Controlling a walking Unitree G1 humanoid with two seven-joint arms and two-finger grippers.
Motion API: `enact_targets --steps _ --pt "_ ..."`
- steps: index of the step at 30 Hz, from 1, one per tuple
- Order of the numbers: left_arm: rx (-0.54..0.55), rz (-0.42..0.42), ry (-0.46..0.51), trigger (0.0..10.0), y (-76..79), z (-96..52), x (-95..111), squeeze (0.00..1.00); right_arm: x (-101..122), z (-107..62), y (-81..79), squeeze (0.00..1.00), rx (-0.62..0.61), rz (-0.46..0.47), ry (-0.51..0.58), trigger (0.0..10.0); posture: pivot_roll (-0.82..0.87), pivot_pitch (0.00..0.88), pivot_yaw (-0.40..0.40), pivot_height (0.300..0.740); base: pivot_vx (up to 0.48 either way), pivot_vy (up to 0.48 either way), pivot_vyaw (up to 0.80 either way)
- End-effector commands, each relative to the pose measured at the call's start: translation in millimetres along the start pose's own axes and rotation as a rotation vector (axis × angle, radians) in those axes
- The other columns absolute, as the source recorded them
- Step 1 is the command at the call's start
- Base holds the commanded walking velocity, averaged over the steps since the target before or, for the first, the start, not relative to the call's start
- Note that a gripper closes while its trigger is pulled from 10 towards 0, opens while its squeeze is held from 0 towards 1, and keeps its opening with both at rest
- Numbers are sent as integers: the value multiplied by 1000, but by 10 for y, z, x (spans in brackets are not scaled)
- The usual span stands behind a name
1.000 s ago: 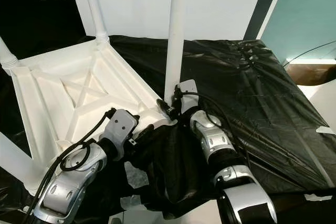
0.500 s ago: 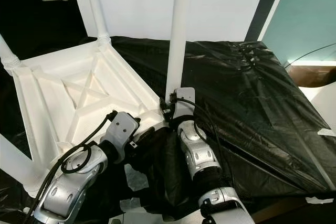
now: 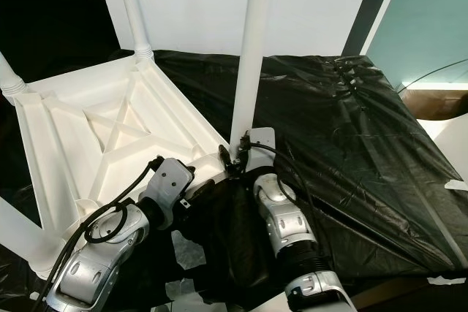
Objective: Building children table
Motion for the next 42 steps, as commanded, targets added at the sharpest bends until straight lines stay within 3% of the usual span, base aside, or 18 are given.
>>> enact_targets --steps 1,2,5,6,9,12,15,20,25,26,28,29,30,37,42 --pt "5 13 7 10000 7 3 5 0 33 -31 41 1000 27 12 22 10000 137 0 -68 740 0 0 0" --pt "7 14 6 10000 -1 -1 3 0 29 -56 91 0 75 -1 24 10000 137 0 -68 740 0 0 0" --pt "8 15 6 10000 -6 -3 3 0 23 -68 111 0 100 -8 23 10000 137 0 -68 740 0 0 0" --pt "12 21 8 10000 -20 -1 14 0 32 -80 152 0 180 -40 33 10000 125 0 -62 740 0 0 0" --pt "12 21 8 10000 -20 -1 14 0 32 -80 152 0 180 -40 33 10000 125 0 -62 740 0 0 0" --pt "11 25 16 10000 -30 14 32 0 66 -38 137 0 314 -84 41 10000 116 0 -56 740 0 0 0" --pt "11 25 16 10000 -30 14 32 0 66 -38 137 0 314 -84 41 10000 116 0 -56 740 0 0 0" --pt "1 25 14 10000 6 54 19 0 128 108 58 0 442 -158 27 10000 119 0 -58 740 0 0 0" --pt "-4 27 13 10000 45 67 9 0 142 175 12 0 482 -189 8 10000 131 0 -64 740 0 0 0" --pt "2 25 13 10000 47 67 12 0 134 181 -32 0 525 -190 -5 7765 147 0 -74 740 0 0 0" --pt "6 25 13 10000 44 65 14 0 129 179 -45 0 545 -191 -7 7765 147 0 -74 740 0 0 0" --pt "12 23 14 10000 38 61 16 0 114 176 -49 0 555 -185 -16 784 153 0 -79 740 0 0 0" --pt "19 20 15 10000 28 55 16 0 89 167 -55 0 565 -182 -31 0 153 0 -79 740 0 0 0" --pt "31 17 16 10000 22 38 10 0 11 138 -21 0 577 -177 -60 0 150 15 -85 740 0 0 0" --pt "30 19 16 10000 36 32 5 0 -33 138 74 0 487 -187 -79 0 142 21 -79 740 0 0 0"
Point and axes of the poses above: a point about 5 cm out from each wrist's last joint towards the gripper, its own z axis pointing out of the wrist towards the gripper, its own x axis along the axis of the wrist's last joint, y = z × x, the point moved 4 cm from there along z, pointing out of the wrist towards the gripper, and after that the axes turned 6 degrees about -z, right-handed, at the moved point
